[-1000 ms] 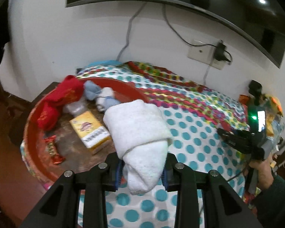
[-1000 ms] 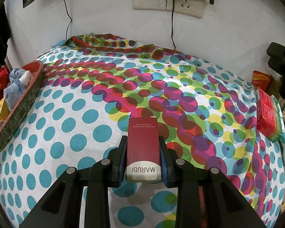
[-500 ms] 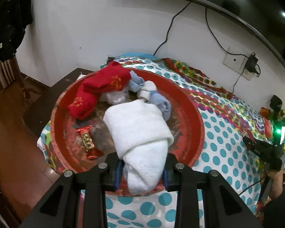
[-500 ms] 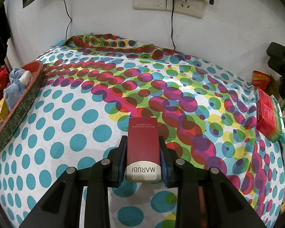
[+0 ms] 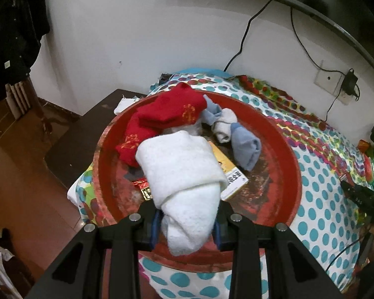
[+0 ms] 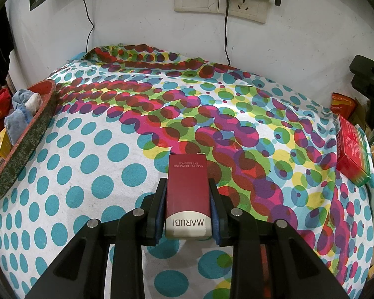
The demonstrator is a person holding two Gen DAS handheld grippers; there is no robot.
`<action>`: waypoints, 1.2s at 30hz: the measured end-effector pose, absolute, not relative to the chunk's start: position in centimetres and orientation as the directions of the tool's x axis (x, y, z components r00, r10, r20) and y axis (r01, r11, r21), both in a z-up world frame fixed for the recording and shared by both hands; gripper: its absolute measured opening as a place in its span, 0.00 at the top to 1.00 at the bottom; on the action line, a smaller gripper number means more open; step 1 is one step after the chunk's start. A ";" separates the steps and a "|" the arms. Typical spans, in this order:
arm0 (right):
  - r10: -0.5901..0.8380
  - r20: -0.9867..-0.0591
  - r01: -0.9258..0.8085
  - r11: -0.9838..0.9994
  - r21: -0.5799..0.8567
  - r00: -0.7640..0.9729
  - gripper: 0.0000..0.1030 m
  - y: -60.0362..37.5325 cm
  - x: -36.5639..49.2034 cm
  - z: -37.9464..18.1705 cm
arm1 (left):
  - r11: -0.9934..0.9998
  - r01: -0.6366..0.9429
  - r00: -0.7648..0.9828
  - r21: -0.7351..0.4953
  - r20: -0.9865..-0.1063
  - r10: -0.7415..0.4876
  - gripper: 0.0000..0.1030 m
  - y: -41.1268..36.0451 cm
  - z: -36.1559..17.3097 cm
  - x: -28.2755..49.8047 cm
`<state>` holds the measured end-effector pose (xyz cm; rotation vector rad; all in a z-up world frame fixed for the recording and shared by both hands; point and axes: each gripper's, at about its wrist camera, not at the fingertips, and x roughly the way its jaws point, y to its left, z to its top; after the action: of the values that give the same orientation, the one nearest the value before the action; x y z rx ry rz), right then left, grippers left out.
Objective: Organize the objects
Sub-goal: 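Carry the white sock over the tray and lower it with the left gripper, then open the left gripper to release the white sock and pull back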
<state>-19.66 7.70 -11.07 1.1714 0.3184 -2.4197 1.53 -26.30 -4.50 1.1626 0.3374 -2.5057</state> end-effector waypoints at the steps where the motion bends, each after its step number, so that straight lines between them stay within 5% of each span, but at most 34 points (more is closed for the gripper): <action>1: -0.279 -0.787 0.473 -0.881 -0.019 -0.550 0.72 7.7 -19.7 -11.1 | -0.907 0.419 -0.592 -0.052 -0.773 -0.229 0.68 -26.5 -4.6 1.4; 18: -0.279 -0.787 0.474 -0.880 -0.019 -0.550 0.72 7.7 -19.7 -11.1 | -0.911 0.412 -0.521 -0.032 -0.828 -0.207 0.65 -28.3 -6.2 -1.7; 23: -0.278 -0.787 0.474 -0.880 -0.020 -0.551 0.72 7.7 -19.7 -11.1 | -0.907 0.417 -0.502 -0.050 -0.845 -0.184 0.50 -29.0 -6.2 -2.2; 36: -0.277 -0.787 0.474 -0.880 -0.022 -0.551 0.72 7.7 -19.7 -11.1 | -0.913 0.403 -0.525 -0.061 -0.833 -0.176 0.48 -27.7 -5.3 -1.0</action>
<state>-19.70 7.70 -11.08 1.1715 0.3231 -2.4203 -0.99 -27.74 -5.34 1.3026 0.3530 -2.4594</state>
